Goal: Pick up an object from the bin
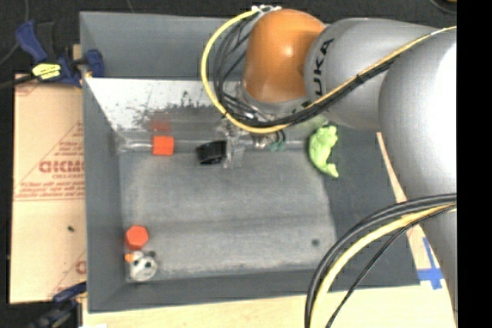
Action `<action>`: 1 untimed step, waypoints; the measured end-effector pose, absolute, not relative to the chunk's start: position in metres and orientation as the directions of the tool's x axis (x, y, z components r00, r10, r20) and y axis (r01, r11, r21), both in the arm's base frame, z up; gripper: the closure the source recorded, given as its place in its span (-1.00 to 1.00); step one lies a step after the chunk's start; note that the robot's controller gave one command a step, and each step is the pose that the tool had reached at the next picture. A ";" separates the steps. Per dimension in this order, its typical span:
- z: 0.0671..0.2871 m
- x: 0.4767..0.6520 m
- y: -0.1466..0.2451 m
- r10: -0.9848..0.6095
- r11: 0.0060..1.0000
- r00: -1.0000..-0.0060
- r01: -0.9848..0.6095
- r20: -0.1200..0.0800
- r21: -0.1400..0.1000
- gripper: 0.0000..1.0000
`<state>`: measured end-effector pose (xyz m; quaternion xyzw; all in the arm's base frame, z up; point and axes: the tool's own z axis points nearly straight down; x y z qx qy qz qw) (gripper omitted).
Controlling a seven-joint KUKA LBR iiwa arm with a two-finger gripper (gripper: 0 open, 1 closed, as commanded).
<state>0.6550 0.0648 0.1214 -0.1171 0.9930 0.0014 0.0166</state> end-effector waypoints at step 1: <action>0.182 0.648 0.066 -0.225 0.974 -0.974 -0.225 -0.020 0.000 1.00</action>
Offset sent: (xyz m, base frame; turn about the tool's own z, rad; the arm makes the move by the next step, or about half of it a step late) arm -0.0065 -0.0035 -0.0481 0.0284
